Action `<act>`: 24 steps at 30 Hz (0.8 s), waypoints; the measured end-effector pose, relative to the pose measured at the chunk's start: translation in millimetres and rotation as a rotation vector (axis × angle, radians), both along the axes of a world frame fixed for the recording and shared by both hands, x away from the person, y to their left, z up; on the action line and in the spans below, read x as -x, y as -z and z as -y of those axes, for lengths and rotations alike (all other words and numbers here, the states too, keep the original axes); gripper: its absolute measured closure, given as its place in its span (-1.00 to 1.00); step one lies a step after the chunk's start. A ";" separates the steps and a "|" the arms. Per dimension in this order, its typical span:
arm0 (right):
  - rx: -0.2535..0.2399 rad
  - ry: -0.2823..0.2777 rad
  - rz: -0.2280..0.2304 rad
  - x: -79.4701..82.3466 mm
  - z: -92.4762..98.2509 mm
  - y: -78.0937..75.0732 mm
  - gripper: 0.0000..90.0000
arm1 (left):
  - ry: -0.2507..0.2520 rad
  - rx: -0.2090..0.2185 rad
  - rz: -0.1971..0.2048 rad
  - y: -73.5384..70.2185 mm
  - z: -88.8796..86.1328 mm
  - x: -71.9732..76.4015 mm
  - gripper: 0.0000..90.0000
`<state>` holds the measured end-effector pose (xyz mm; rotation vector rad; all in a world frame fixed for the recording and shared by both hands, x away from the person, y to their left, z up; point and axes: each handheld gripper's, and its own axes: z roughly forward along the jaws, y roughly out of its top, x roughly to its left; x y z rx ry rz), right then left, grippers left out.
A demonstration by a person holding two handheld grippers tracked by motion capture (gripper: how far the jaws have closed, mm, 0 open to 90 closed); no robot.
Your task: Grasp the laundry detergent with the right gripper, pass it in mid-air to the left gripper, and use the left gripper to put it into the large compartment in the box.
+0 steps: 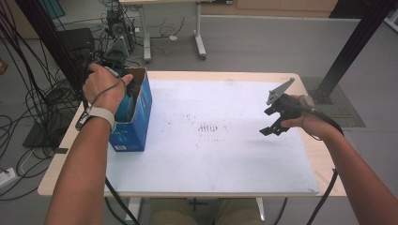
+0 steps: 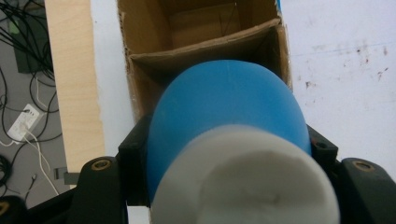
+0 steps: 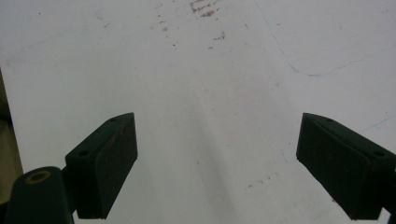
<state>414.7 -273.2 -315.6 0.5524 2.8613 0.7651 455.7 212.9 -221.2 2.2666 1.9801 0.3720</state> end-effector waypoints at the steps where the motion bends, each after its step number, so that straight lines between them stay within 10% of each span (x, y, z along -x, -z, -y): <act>1: -0.001 0.000 0.000 0.1 0.2 0.3 -0.72 | 0.000 -0.001 -0.001 2.0 -0.2 -0.1 -0.17; 24: 0.006 0.010 -0.012 1.7 2.7 4.2 -0.72 | 0.009 -0.008 -0.024 40.6 -4.2 0.8 -0.17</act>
